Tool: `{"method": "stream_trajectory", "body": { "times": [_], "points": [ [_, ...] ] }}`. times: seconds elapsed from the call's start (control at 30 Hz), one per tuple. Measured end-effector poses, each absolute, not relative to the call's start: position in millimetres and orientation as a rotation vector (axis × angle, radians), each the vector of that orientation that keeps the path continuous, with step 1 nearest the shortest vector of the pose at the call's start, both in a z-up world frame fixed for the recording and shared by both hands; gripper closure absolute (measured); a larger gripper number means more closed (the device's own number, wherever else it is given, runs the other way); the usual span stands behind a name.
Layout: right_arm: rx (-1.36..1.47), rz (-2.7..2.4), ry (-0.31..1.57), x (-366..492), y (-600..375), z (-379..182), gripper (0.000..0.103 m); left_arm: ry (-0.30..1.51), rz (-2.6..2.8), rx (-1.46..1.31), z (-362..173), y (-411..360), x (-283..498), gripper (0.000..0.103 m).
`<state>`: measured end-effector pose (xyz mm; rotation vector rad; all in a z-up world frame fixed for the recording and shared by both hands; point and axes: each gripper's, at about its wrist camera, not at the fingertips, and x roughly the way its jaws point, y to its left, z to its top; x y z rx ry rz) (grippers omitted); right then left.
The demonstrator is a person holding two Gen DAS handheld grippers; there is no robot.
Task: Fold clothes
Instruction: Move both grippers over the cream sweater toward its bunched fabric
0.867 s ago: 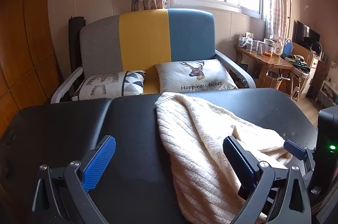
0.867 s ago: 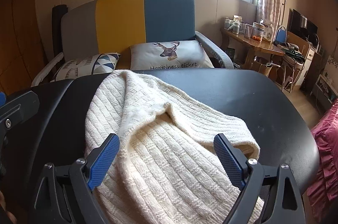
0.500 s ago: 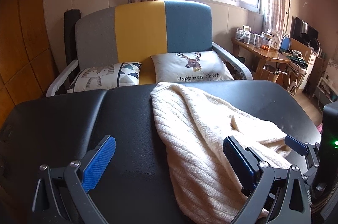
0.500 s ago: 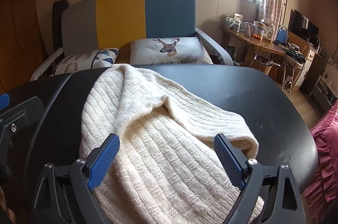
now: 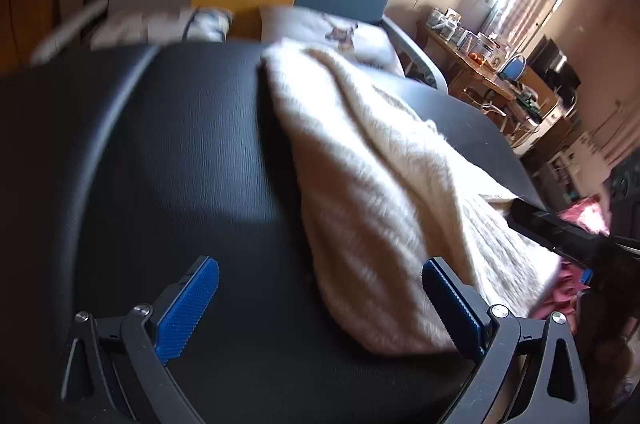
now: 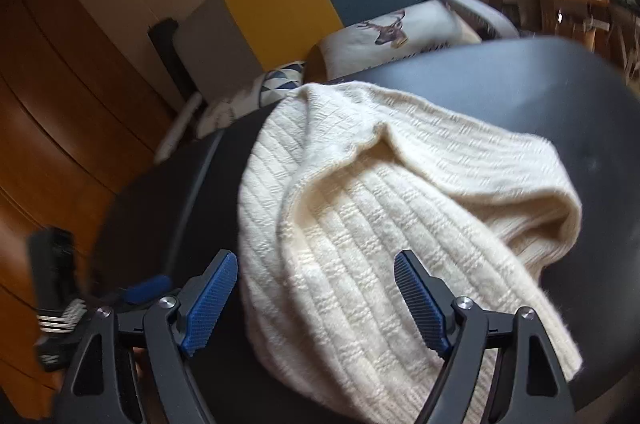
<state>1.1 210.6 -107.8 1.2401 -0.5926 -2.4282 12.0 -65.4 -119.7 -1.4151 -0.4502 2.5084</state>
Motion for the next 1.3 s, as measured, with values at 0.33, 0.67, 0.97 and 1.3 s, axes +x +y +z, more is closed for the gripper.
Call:
{"method": "stream_trajectory", "body": {
  "times": [0.33,0.67,0.97,1.3],
  "points": [
    [1.326,-2.465,-0.853,28,307,-135,0.02,-0.554,2.392,-1.421,-135,-103,53,0.0],
    [1.317,-2.279,-0.688,18,226,-125,0.02,-0.476,2.401,-1.508,-141,-92,58,0.0],
    [1.367,-2.479,-0.178,-2,149,-142,0.06,-0.591,2.358,-1.496,-152,-101,52,0.0],
    [1.487,-2.431,-0.249,-15,173,-181,0.056,-0.896,2.131,-1.465,-160,-92,11,0.0]
  ]
}}
